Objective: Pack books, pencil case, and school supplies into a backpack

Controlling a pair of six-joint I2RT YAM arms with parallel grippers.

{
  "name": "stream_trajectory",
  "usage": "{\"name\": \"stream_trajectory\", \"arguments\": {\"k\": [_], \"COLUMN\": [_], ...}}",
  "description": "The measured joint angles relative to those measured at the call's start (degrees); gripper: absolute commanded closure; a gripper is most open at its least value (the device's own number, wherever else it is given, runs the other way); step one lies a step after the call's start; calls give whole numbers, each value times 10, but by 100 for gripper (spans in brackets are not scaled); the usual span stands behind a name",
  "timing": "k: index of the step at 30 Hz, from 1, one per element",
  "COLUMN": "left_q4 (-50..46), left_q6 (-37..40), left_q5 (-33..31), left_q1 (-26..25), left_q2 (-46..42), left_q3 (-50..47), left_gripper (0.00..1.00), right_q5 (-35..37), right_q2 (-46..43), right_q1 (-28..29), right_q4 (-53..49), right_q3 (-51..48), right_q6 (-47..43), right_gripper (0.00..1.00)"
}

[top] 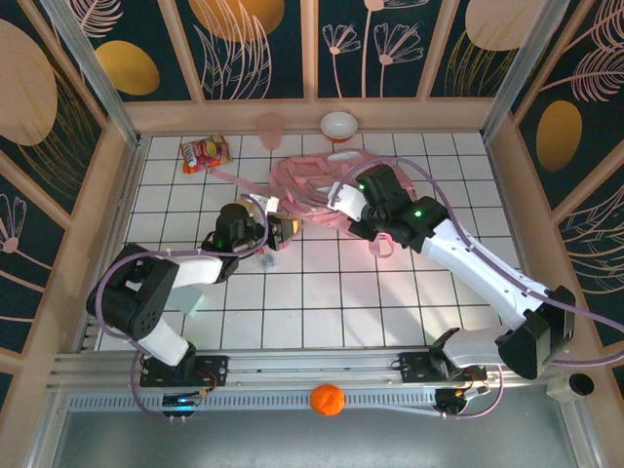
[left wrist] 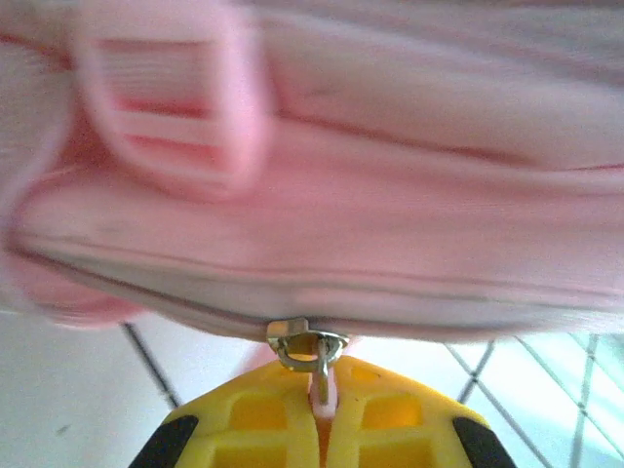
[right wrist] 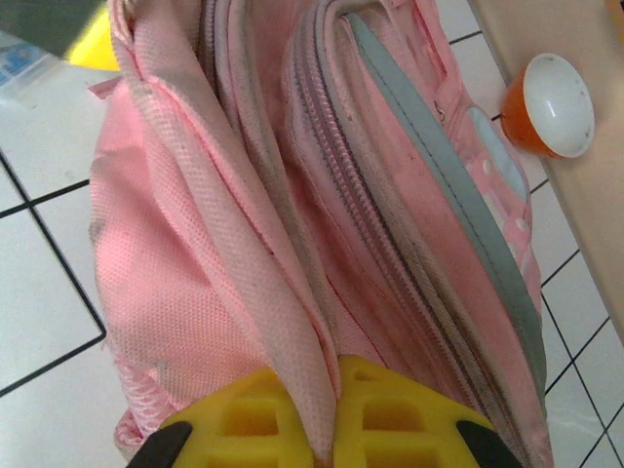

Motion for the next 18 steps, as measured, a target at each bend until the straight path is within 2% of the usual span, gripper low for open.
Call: {"name": "stream_trajectory", "arguments": {"k": [5, 12, 18], "left_q4": [-36, -144, -221], "left_q6": [19, 71, 92], "left_q5": [50, 115, 129], "left_q1": [-1, -5, -15], "left_q2": [-52, -92, -100], "left_q3": [0, 30, 75], "left_gripper": [100, 100, 100], "right_q5": [4, -1, 12], "right_q2": [11, 19, 32], "right_q1": [2, 8, 26], "right_q4": [25, 53, 73], "right_q3": [-16, -30, -33], "right_q6": [40, 86, 115], "right_gripper": [100, 100, 100]}}
